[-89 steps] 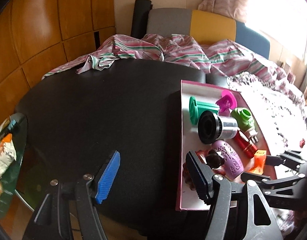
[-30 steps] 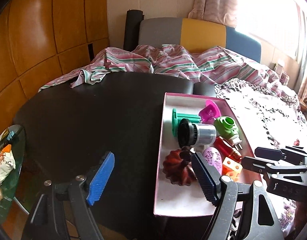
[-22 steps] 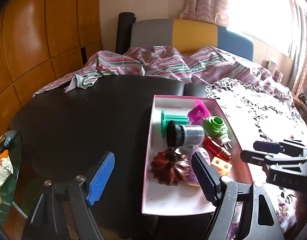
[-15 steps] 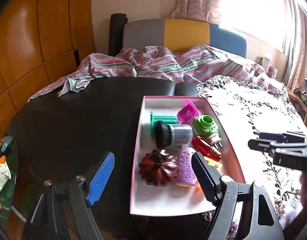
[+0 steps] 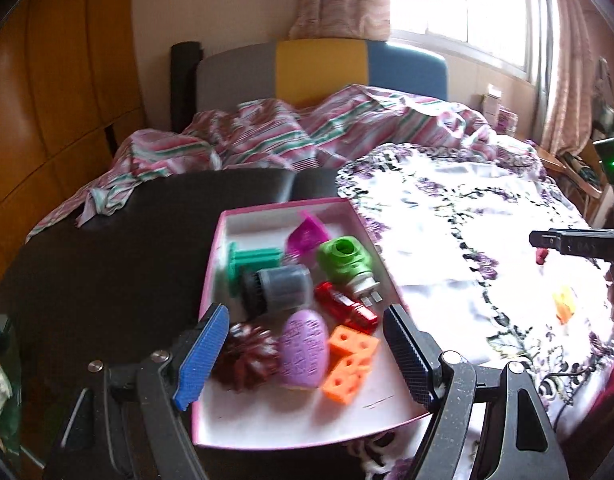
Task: Organize rigid objects
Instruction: 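Move both tools back over the tablecloth toward the yellow piece and red block, then grasp the yellow-orange curved piece with the left gripper, then grasp the red block with the right gripper while the left gripper holds the yellow piece, then carry the yellow piece into the tray and open the left gripper while the right gripper holds the red block, then withdraw the left tool from the tray while the right gripper holds the red block, then lower the red block into the tray and open the right gripper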
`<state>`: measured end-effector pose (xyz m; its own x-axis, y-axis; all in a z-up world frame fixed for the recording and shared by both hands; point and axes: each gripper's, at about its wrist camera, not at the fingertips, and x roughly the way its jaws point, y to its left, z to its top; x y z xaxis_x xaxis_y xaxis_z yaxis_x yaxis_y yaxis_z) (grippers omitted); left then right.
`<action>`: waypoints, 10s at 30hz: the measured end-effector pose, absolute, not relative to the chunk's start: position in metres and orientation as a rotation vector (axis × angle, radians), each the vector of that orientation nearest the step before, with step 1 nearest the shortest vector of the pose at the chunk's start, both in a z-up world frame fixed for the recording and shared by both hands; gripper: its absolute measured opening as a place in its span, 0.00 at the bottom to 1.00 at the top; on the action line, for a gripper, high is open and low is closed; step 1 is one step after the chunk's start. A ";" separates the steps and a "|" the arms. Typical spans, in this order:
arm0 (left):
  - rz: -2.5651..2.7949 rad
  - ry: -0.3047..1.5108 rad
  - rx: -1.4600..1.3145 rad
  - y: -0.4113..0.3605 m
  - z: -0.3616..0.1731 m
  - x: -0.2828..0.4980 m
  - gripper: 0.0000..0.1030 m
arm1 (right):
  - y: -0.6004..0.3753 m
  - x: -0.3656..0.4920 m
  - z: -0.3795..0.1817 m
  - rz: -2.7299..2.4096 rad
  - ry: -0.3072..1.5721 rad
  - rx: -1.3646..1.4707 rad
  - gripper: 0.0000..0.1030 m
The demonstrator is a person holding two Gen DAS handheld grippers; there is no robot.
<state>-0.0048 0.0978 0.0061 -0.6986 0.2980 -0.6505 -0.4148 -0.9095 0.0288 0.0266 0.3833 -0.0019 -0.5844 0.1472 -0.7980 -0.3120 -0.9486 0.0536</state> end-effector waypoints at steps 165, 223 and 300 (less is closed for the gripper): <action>2.364 -0.223 -1.172 0.044 -0.013 -0.048 0.29 | 0.426 -0.003 -0.085 2.366 0.454 -1.622 0.14; 2.628 0.033 -1.117 0.044 -0.018 -0.024 0.74 | 0.407 -0.005 -0.088 2.391 0.193 -1.606 0.14; 2.818 0.025 -1.109 0.001 -0.016 0.001 1.00 | 0.190 0.001 -0.029 2.759 0.263 -1.232 0.63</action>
<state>0.0007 0.0007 -0.0164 -0.7263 0.0987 -0.6803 -0.1110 -0.9935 -0.0257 0.0011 0.1899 -0.0295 -0.6652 0.0283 -0.7461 -0.1688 -0.9791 0.1134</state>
